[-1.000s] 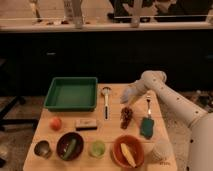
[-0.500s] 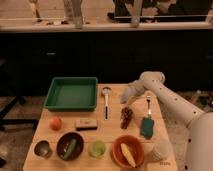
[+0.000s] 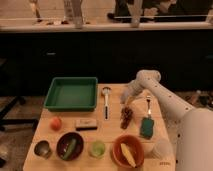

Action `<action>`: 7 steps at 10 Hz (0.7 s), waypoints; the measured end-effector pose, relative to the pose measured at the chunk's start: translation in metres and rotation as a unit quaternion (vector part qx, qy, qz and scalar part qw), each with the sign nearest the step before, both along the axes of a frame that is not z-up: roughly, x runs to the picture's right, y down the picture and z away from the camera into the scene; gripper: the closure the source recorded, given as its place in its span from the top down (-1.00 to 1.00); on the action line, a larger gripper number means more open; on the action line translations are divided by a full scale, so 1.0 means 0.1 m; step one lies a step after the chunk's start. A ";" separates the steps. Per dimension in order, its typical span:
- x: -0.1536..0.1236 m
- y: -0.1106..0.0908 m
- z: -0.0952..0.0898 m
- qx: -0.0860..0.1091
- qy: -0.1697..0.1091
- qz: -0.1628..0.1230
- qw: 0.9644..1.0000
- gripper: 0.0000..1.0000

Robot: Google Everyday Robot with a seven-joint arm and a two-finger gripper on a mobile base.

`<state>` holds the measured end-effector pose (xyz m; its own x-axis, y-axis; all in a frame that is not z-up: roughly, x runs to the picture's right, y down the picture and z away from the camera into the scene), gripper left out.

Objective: Place towel in tray

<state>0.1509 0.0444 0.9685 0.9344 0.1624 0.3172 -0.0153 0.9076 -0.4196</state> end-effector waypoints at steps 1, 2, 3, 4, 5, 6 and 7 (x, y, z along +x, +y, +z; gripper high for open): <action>-0.01 0.03 0.03 -0.007 0.000 -0.004 1.000 0.60; -0.01 0.04 0.05 -0.012 -0.001 -0.007 1.000 0.60; -0.01 0.05 0.07 -0.016 0.000 -0.009 1.000 0.60; 0.01 0.08 0.09 -0.024 0.000 -0.012 1.000 0.60; 0.00 0.10 0.10 -0.029 0.000 -0.015 0.999 0.60; -0.01 0.11 0.11 -0.033 -0.001 -0.018 0.999 0.60; -0.03 0.12 0.11 -0.037 -0.002 -0.021 0.999 0.60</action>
